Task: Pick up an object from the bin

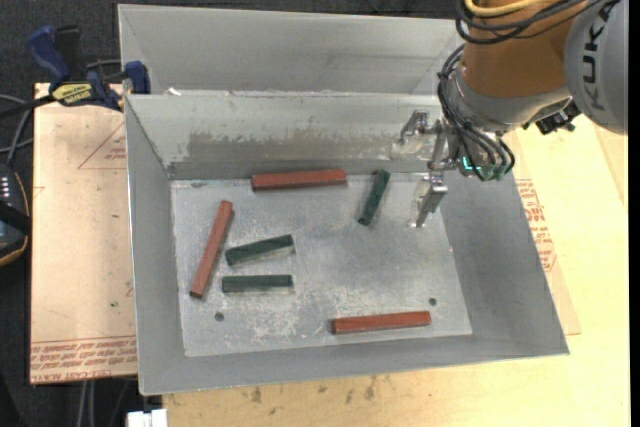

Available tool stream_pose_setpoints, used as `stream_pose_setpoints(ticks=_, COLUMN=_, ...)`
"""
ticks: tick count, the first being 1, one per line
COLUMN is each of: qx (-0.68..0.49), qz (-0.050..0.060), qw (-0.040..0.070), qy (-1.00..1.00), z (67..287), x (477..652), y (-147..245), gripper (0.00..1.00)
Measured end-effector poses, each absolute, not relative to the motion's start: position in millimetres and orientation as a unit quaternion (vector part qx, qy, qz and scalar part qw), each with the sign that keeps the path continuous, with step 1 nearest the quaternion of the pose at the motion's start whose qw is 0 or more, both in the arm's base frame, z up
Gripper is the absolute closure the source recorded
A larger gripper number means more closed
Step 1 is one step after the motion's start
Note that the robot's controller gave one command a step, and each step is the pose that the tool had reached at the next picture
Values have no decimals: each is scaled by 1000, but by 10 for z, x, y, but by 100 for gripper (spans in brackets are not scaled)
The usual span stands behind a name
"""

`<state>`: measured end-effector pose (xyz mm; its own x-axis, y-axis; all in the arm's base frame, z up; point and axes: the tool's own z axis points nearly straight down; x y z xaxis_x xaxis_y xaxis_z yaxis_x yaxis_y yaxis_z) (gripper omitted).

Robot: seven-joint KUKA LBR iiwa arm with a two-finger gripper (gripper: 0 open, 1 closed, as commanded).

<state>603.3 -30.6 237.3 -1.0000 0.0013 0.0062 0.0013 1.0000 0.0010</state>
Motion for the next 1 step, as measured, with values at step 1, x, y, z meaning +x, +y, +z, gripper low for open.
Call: stream_pose_setpoints(ticks=1, qx=0, qz=0, qw=-1, qy=-1000, z=2422, x=6046, y=-305, gripper=0)
